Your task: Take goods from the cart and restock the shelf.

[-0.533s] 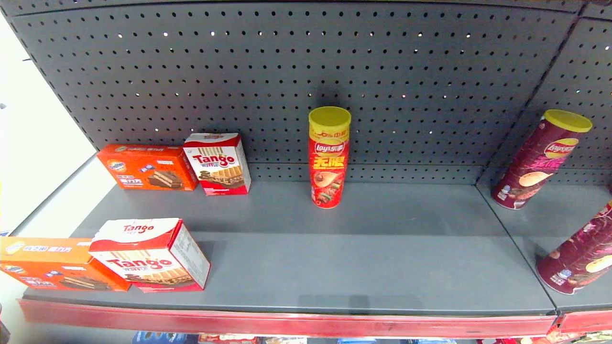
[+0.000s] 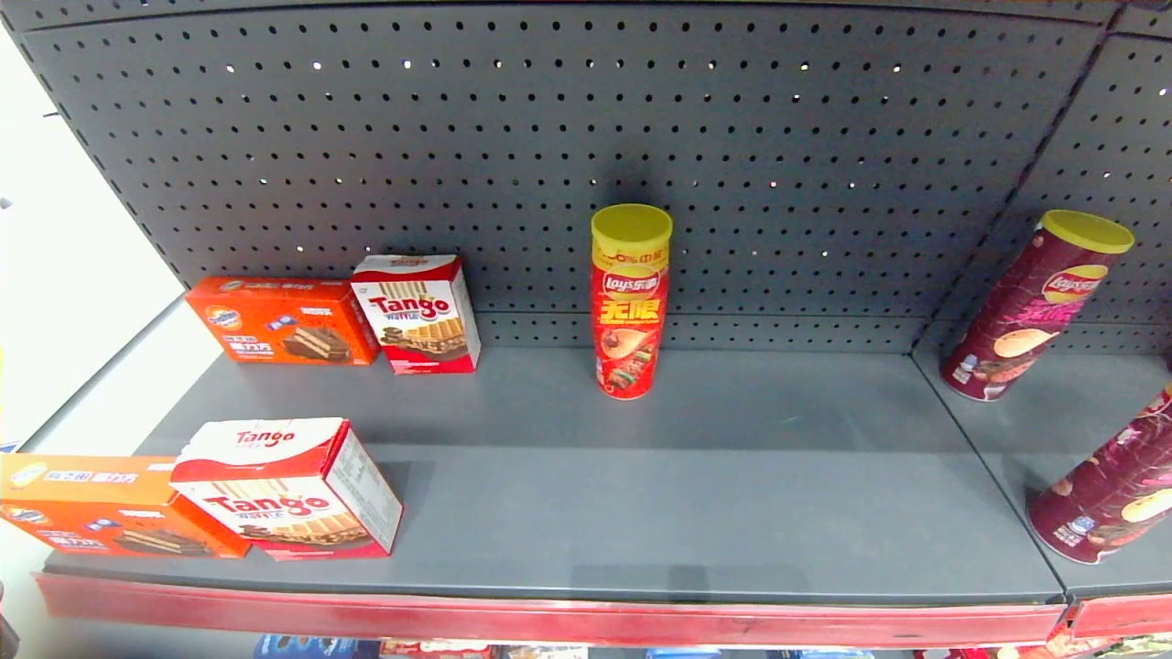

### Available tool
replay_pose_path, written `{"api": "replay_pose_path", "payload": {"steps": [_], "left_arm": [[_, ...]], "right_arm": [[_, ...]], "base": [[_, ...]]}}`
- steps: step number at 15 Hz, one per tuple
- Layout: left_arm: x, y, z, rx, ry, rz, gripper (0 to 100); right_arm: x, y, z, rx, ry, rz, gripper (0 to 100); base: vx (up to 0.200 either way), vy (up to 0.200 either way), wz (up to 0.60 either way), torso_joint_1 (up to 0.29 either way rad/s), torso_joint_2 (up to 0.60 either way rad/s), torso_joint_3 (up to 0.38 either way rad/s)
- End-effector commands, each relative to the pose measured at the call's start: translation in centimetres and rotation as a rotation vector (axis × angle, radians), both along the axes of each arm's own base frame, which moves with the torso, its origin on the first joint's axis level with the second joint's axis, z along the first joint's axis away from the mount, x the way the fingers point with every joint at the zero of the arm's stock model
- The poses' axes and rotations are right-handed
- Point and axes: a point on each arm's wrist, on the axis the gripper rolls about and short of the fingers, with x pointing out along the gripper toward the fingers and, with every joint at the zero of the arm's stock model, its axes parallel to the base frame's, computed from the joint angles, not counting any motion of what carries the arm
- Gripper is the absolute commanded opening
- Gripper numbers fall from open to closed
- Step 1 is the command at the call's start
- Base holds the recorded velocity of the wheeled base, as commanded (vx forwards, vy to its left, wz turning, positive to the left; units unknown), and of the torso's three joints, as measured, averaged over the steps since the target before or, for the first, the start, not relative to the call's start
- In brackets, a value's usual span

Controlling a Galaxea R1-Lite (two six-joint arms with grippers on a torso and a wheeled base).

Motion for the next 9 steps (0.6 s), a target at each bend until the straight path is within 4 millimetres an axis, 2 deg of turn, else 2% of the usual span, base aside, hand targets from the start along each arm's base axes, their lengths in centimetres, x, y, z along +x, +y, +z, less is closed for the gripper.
{"api": "replay_pose_path", "payload": {"steps": [1,9], "left_arm": [[0.00,0.00,0.00,0.000,0.000,0.002,100],[0.01,0.02,-0.04,-0.003,0.002,0.008,100]], "right_arm": [[0.01,0.00,0.00,0.001,0.001,0.000,100],[0.01,0.00,0.00,-0.001,0.001,-0.002,100]], "base": [[0.000,0.000,0.60,0.002,0.00,-0.002],[0.000,0.000,0.60,0.004,0.01,0.002]]}}
